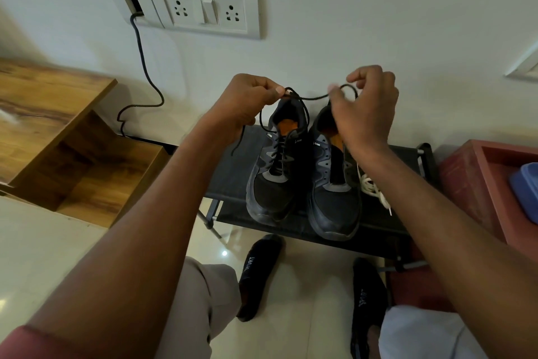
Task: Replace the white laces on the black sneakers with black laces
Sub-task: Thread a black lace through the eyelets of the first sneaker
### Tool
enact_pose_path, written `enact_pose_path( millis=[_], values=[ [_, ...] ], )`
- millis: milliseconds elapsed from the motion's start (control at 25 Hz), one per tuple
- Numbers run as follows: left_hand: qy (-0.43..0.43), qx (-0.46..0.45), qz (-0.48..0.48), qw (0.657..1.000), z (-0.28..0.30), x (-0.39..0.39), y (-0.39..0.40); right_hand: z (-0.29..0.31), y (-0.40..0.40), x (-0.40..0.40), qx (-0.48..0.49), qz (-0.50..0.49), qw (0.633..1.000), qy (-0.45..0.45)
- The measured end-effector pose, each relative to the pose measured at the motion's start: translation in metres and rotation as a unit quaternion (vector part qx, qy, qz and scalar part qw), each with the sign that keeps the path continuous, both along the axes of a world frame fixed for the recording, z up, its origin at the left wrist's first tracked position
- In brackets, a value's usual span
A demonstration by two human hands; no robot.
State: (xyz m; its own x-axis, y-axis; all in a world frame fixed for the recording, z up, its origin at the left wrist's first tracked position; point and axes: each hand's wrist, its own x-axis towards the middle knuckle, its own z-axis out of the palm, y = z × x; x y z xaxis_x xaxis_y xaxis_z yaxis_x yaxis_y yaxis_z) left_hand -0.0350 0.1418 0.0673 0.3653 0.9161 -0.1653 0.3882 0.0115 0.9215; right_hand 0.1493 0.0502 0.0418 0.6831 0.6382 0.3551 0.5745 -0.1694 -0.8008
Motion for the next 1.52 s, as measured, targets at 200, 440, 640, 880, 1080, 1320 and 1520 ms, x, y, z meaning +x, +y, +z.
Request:
enact_pose_path(
  millis=[200, 440, 640, 880, 1080, 1320, 1520],
  values=[
    [-0.012, -0.009, -0.014, 1.000, 0.002, 0.005, -0.002, -0.009, 0.005, -0.016, -0.033, 0.224, 0.972, -0.057],
    [0.067, 0.038, -0.045, 0.996, -0.001, -0.006, 0.005, -0.014, 0.012, -0.011, -0.026, 0.128, 0.991, -0.010],
    [0.307, 0.090, -0.030, 0.947, -0.046, -0.036, 0.033, -0.023, 0.002, 0.014, -0.171, 0.041, 0.975, -0.137],
    [0.269, 0.094, -0.134, 0.949, -0.058, -0.007, 0.029, -0.043, 0.010, -0.006, -0.231, 0.191, 0.930, -0.213],
    [0.236, 0.113, -0.156, 0.952, -0.060, -0.004, 0.028, -0.054, 0.020, -0.011, -0.206, 0.232, 0.930, -0.200],
    [0.241, 0.110, -0.175, 0.948, -0.065, -0.004, 0.023, -0.053, 0.025, -0.010, -0.228, 0.202, 0.929, -0.210],
    [0.251, 0.135, -0.127, 0.950, -0.073, 0.005, 0.020, -0.039, 0.023, 0.003, -0.274, 0.121, 0.926, -0.229]
  ],
)
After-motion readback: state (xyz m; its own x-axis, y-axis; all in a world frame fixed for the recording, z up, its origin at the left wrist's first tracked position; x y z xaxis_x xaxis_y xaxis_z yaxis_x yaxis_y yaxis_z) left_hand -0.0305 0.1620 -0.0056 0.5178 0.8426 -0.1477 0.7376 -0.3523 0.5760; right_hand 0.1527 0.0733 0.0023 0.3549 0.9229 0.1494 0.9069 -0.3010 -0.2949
